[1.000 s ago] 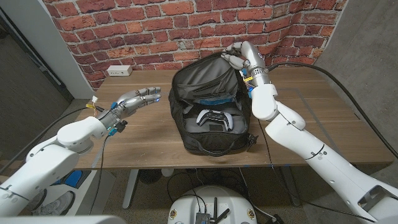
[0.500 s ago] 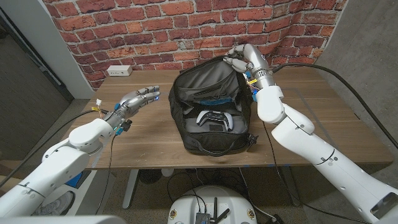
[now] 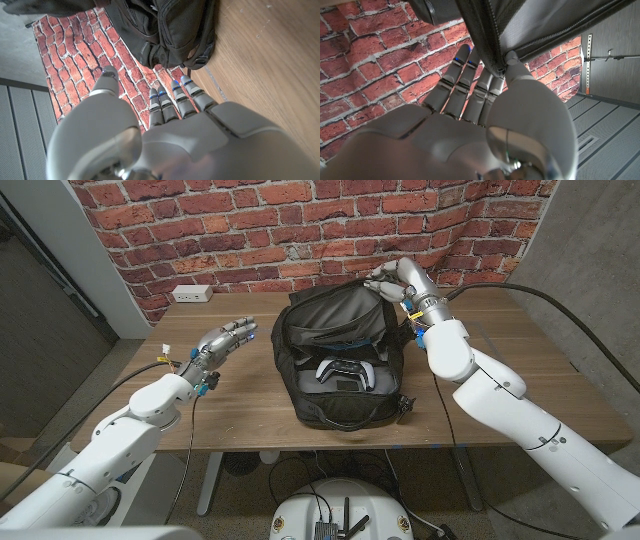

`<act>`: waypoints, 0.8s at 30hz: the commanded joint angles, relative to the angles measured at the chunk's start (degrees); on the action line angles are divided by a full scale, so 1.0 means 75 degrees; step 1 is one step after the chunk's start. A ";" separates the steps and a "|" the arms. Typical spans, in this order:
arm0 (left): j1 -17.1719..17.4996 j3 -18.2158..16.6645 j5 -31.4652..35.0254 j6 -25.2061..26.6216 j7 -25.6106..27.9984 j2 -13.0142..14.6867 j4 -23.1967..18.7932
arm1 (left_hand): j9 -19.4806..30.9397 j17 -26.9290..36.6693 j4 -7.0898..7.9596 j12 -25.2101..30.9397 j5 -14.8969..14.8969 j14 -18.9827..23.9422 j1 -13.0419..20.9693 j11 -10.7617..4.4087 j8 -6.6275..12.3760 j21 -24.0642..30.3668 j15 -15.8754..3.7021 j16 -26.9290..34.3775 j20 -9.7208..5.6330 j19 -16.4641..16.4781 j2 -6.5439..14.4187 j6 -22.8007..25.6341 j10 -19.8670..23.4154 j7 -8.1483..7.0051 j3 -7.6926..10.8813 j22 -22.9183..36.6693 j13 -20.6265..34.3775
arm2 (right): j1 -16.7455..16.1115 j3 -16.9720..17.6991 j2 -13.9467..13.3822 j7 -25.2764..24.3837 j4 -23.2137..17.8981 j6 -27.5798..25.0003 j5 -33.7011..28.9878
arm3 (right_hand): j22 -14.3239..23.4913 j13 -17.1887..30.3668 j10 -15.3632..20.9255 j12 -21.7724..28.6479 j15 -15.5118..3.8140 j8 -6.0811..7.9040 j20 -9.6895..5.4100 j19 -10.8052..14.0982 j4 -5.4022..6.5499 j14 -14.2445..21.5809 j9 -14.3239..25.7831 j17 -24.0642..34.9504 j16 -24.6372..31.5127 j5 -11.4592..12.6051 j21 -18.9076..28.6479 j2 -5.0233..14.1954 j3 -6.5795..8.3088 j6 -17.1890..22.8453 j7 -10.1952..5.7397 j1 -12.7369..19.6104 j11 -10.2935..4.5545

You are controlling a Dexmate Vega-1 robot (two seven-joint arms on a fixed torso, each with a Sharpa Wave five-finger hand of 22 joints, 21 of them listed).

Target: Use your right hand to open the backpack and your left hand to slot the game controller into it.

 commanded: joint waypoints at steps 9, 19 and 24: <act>0.0110 0.0196 0.0089 -0.0023 0.1383 -0.0217 -0.0191 | 0.0016 0.0014 0.0097 -0.0006 -0.0030 -0.0254 -0.0315 -0.0030 -0.0045 -0.0056 -0.0483 -0.0049 -0.0719 -0.0245 0.0067 -0.0220 -0.0177 -0.0030 -0.0053 0.0016 0.0012 | -0.0645 0.0561 -0.0898 0.0191 -0.0128 0.0798 0.0577 | 0.0023 0.0028 0.0049 -0.0022 -0.0916 0.0025 -0.1011 -0.0031 0.0034 0.0061 0.0026 0.0032 -0.0046 0.0035 0.0057 0.0078 0.0032 0.0093 -0.0086 -0.0036 -0.0017; 0.0154 0.0117 0.0369 -0.0128 0.1978 -0.0389 -0.0213 | 0.0015 0.0007 0.0094 -0.0006 -0.0029 -0.0339 -0.0376 -0.0029 -0.0039 -0.0050 -0.0459 -0.0045 -0.0712 -0.0318 0.0137 -0.0281 -0.0263 -0.0034 -0.0036 0.0013 0.0011 | -0.1122 0.0983 -0.1442 0.0509 -0.0168 0.1407 0.0909 | 0.0021 0.0045 0.0054 -0.0031 -0.0915 0.0014 -0.1033 -0.0058 0.0039 0.0045 0.0028 0.0031 -0.0071 0.0035 0.0072 0.0079 0.0036 0.0077 -0.0096 -0.0053 -0.0041; 0.0145 0.0099 0.0419 -0.0060 0.2117 -0.0416 -0.0218 | 0.0014 0.0007 0.0101 -0.0005 -0.0032 -0.0369 -0.0416 -0.0013 -0.0035 -0.0051 -0.0444 -0.0044 -0.0711 -0.0351 0.0161 -0.0298 -0.0292 -0.0047 -0.0033 0.0013 0.0010 | -0.1420 0.1287 -0.1699 0.0643 -0.0256 0.1543 0.1080 | 0.0021 0.0035 0.0044 -0.0050 -0.0922 0.0012 -0.1041 -0.0083 0.0033 0.0015 0.0029 0.0022 -0.0098 0.0037 0.0074 0.0075 0.0043 0.0076 -0.0115 -0.0051 -0.0043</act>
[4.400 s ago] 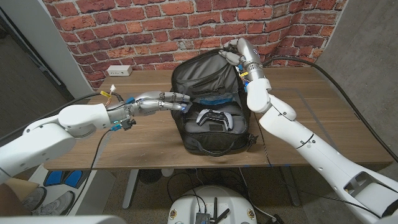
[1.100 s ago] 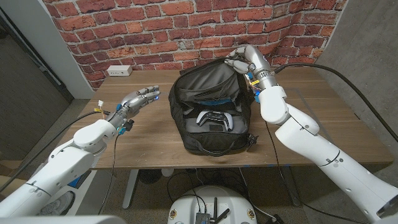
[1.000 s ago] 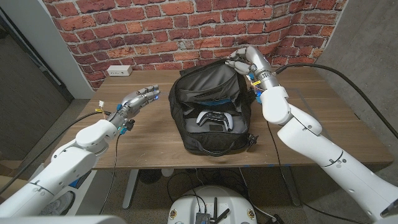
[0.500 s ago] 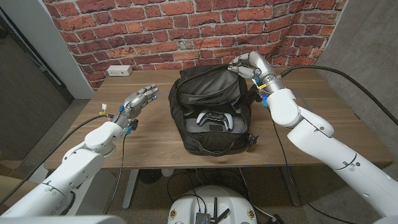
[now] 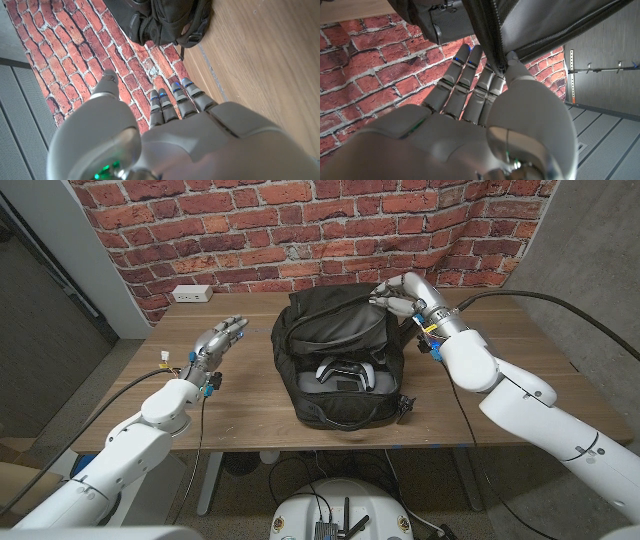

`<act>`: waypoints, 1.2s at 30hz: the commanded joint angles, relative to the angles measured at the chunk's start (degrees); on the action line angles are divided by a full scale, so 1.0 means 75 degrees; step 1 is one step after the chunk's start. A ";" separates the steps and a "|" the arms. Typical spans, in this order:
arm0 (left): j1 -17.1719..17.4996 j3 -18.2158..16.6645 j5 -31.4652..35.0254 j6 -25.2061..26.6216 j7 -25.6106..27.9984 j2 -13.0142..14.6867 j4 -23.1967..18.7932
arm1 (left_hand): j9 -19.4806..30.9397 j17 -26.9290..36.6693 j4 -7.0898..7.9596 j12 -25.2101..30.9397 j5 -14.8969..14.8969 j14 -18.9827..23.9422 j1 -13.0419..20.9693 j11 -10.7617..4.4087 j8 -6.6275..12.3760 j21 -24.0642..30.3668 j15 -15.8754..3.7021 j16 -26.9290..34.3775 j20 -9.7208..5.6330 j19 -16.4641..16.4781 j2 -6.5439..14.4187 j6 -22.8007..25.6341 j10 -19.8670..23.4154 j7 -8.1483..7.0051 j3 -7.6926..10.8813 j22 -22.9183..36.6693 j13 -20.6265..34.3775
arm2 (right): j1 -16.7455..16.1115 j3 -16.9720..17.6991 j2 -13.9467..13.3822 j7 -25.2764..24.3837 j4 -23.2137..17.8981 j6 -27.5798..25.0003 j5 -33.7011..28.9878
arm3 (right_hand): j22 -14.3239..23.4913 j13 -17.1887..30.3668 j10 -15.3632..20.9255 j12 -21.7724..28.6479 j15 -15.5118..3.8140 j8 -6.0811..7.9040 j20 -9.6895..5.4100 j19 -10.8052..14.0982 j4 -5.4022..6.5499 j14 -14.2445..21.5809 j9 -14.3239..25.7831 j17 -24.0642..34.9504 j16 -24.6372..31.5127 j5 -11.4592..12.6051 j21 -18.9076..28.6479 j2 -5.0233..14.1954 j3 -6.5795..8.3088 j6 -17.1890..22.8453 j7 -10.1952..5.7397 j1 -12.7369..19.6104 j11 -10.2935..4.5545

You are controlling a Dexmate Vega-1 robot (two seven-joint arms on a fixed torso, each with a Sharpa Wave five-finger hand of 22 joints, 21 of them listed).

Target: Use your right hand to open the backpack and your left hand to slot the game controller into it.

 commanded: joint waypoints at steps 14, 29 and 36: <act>-0.0112 -0.0061 0.0301 -0.0187 0.0692 -0.0353 0.0254 | 0.0013 0.0007 0.0038 0.0024 -0.0001 -0.0042 -0.0140 0.0021 0.0019 0.0026 -0.0425 0.0037 -0.0671 -0.0060 0.0112 0.0008 -0.0028 0.0014 0.0069 0.0012 0.0010 | -0.1175 0.1096 -0.1056 0.0750 -0.0038 0.1071 0.0877 | 0.0018 0.0028 -0.0029 -0.0061 -0.0927 0.0012 -0.1045 -0.0089 0.0030 -0.0030 0.0032 0.0020 -0.0083 0.0046 0.0055 0.0027 0.0042 0.0057 -0.0130 -0.0018 -0.0024; -0.0610 0.0044 -0.0004 0.0044 0.0365 -0.0310 0.0716 | 0.0011 0.0004 0.0029 0.0038 -0.0005 -0.0047 -0.0207 0.0019 0.0026 0.0043 -0.0418 0.0049 -0.0668 -0.0073 0.0182 -0.0003 -0.0041 0.0008 0.0096 0.0011 0.0008 | -0.1756 0.1505 -0.1270 0.0981 0.0050 0.1471 0.1302 | 0.0019 0.0029 -0.0069 -0.0109 -0.0938 0.0016 -0.1041 -0.0127 0.0020 -0.0049 0.0036 0.0040 -0.0098 0.0042 0.0080 0.0027 0.0043 0.0075 -0.0114 -0.0013 0.0007; -0.0980 0.0250 -0.0102 -0.0111 0.0095 -0.0393 0.1165 | 0.0010 0.0003 0.0021 0.0037 -0.0008 -0.0064 -0.0239 0.0010 0.0024 0.0049 -0.0416 0.0049 -0.0668 -0.0080 0.0214 -0.0023 -0.0063 0.0011 0.0109 0.0010 0.0008 | -0.2054 0.1748 -0.1282 0.1036 -0.0120 0.1332 0.1523 | 0.0019 0.0036 -0.0103 -0.0134 -0.0932 0.0009 -0.1034 -0.0151 0.0017 -0.0074 0.0037 0.0046 -0.0114 0.0041 0.0091 0.0023 0.0042 0.0063 -0.0102 -0.0013 0.0057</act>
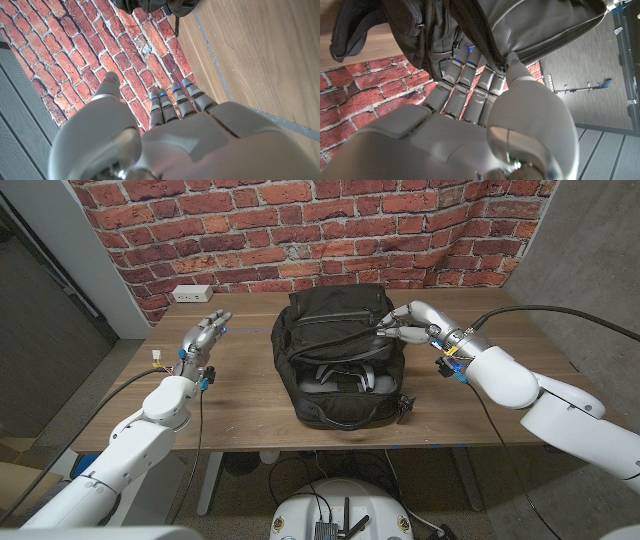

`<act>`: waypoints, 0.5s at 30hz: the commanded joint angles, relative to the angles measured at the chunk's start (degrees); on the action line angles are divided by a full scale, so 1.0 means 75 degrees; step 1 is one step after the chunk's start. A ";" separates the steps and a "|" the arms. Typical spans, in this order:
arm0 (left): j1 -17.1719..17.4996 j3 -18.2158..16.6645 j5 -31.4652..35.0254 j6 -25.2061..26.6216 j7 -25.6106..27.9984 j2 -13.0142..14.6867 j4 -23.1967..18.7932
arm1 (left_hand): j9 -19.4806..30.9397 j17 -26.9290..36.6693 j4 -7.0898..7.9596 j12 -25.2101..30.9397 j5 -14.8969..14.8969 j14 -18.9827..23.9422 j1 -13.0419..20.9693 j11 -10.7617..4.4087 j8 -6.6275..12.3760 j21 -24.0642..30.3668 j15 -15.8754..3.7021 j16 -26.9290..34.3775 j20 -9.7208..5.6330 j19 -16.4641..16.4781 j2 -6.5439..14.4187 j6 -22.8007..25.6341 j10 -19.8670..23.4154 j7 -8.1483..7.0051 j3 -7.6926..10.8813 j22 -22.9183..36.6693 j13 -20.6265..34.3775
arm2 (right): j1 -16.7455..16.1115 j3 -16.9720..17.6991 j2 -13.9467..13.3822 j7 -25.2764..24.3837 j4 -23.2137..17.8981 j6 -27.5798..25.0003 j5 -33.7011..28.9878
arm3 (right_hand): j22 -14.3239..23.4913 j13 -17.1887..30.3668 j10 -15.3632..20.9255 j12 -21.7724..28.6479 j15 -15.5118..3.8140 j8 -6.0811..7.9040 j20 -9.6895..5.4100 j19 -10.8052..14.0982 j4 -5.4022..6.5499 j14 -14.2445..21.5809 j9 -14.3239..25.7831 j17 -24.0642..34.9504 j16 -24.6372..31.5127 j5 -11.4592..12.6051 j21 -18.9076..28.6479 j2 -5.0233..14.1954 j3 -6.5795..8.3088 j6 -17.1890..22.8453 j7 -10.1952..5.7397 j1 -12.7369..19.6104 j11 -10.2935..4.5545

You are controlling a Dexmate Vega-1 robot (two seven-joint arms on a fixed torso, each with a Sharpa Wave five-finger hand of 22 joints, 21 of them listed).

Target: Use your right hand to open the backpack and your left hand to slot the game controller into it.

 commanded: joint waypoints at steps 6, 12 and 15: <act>-0.0784 0.0406 -0.0261 -0.0210 -0.0536 -0.0141 0.0907 | 0.0010 0.0002 -0.0029 0.0043 -0.0010 -0.0072 -0.0056 0.0001 0.0028 0.0053 -0.0415 0.0049 -0.0690 -0.0031 0.0026 -0.0019 -0.0049 0.0003 0.0071 0.0010 0.0007 | -0.0647 0.0511 -0.0163 0.0234 -0.0253 -0.0080 0.0490 | 0.0018 0.0025 -0.0060 -0.0065 -0.0936 0.0013 -0.1019 -0.0055 0.0018 -0.0068 0.0044 0.0023 -0.0027 0.0028 0.0061 0.0056 0.0029 0.0084 -0.0051 0.0022 0.0056; -0.1024 0.0572 -0.0243 -0.0185 -0.0635 -0.0110 0.1082 | 0.0009 0.0002 -0.0036 0.0040 -0.0012 -0.0083 -0.0078 0.0007 0.0028 0.0055 -0.0401 0.0048 -0.0684 -0.0038 0.0040 -0.0026 -0.0068 0.0007 0.0077 0.0010 0.0007 | -0.0729 0.0501 -0.0221 0.0307 -0.0310 -0.0241 0.0522 | 0.0017 0.0030 -0.0110 -0.0096 -0.0929 0.0009 -0.0998 -0.0121 0.0023 -0.0114 0.0045 0.0024 -0.0053 0.0024 0.0053 0.0039 0.0015 0.0080 -0.0047 0.0000 0.0060; -0.1140 0.0650 -0.0269 -0.0183 -0.0706 -0.0117 0.1167 | 0.0009 0.0002 -0.0040 0.0032 -0.0015 -0.0133 -0.0103 -0.0005 0.0023 0.0055 -0.0384 0.0034 -0.0685 -0.0050 0.0055 -0.0047 -0.0103 0.0006 0.0083 0.0010 0.0007 | -0.0736 0.0450 -0.0273 0.0356 -0.0299 -0.0292 0.0509 | 0.0016 0.0029 -0.0117 -0.0105 -0.0927 -0.0001 -0.1000 -0.0130 0.0028 -0.0118 0.0046 0.0029 -0.0053 0.0022 0.0055 0.0038 0.0008 0.0057 -0.0052 -0.0010 0.0051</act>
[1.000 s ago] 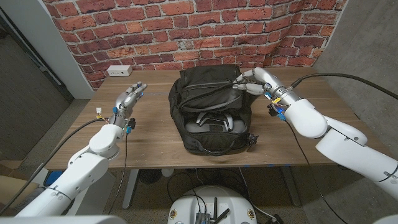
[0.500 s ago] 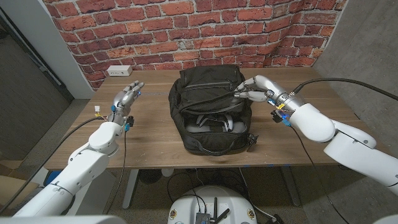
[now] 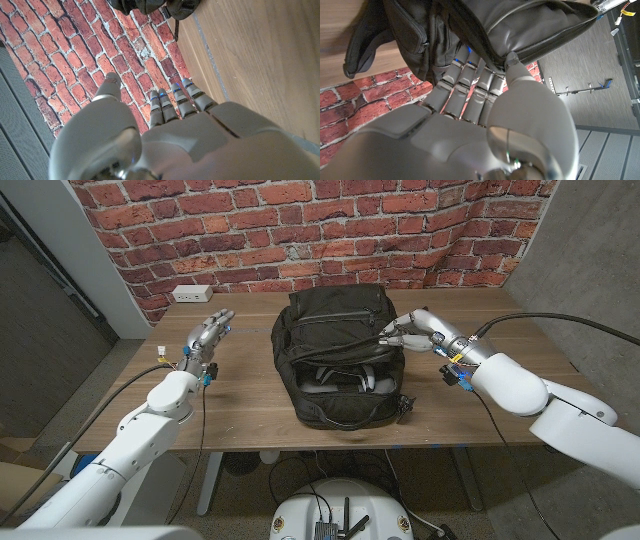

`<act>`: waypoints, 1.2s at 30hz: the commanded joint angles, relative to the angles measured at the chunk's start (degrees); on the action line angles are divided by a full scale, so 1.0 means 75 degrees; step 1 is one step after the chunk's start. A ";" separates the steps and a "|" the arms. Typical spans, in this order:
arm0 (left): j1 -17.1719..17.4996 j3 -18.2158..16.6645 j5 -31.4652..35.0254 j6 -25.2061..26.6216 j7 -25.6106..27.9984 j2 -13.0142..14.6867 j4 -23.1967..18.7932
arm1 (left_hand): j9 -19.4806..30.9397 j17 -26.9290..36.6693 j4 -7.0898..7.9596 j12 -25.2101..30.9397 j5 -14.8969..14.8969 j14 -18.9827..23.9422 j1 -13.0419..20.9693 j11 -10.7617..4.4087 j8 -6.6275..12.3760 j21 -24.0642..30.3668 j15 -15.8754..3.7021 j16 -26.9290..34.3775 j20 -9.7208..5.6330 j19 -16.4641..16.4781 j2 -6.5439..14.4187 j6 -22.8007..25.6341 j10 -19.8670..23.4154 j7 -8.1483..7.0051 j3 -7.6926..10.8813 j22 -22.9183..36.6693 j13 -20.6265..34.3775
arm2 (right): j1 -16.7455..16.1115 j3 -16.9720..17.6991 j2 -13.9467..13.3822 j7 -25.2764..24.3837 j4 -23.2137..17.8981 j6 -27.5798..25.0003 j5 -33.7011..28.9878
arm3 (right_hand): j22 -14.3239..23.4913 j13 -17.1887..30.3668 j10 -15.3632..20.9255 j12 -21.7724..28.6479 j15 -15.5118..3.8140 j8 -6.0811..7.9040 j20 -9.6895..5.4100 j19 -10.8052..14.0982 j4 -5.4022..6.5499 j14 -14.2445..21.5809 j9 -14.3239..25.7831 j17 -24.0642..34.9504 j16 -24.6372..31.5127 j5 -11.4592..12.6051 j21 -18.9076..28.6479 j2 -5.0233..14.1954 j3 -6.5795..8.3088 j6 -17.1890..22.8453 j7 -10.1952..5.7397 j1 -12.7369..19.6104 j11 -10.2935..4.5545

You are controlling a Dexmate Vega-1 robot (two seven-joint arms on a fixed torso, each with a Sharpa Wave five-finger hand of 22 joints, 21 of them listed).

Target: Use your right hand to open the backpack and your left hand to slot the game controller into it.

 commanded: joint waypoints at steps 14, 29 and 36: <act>-0.0747 0.0502 -0.0159 -0.0178 -0.0402 -0.0096 0.0726 | 0.0008 0.0003 -0.0013 0.0030 -0.0020 -0.0091 -0.0137 -0.0021 0.0021 0.0054 -0.0379 0.0040 -0.0667 -0.0083 0.0062 -0.0076 -0.0105 -0.0009 0.0062 0.0028 0.0005 | -0.0426 0.0236 -0.0400 0.0548 -0.0112 -0.0403 0.0645 | 0.0013 0.0040 -0.0134 -0.0079 -0.0941 -0.0007 -0.1006 -0.0096 0.0034 -0.0149 0.0042 0.0049 -0.0048 0.0013 0.0039 0.0025 -0.0012 0.0009 -0.0074 -0.0037 -0.0027; -0.0858 0.0589 -0.0126 -0.0401 -0.0341 -0.0198 0.0897 | 0.0006 0.0002 -0.0034 0.0048 -0.0019 -0.0073 -0.0174 -0.0024 0.0033 0.0066 -0.0352 0.0056 -0.0659 -0.0078 0.0116 -0.0066 -0.0092 -0.0020 0.0092 0.0027 0.0004 | -0.0643 0.0393 -0.0673 0.0640 -0.0058 -0.0431 0.0731 | 0.0003 0.0014 -0.0384 -0.0247 -0.0957 -0.0084 -0.0941 -0.0245 -0.0065 -0.0398 0.0051 0.0145 -0.0070 -0.0013 0.0034 -0.0199 -0.0149 -0.0179 -0.0191 0.0003 -0.0091; -0.0953 0.0649 -0.0121 -0.0409 -0.0349 -0.0236 0.0987 | 0.0006 0.0003 -0.0039 0.0058 -0.0018 -0.0055 -0.0193 -0.0017 0.0037 0.0073 -0.0340 0.0065 -0.0643 -0.0072 0.0165 -0.0061 -0.0077 -0.0016 0.0118 0.0027 0.0003 | -0.0624 0.0415 -0.0764 0.0777 -0.0018 -0.0355 0.0807 | -0.0011 -0.0003 -0.0861 -0.0513 -0.0925 -0.0274 -0.0782 -0.0405 -0.0082 -0.0890 0.0068 0.0340 -0.0083 -0.0001 0.0038 -0.0451 -0.0374 -0.0654 -0.0209 0.0105 -0.0107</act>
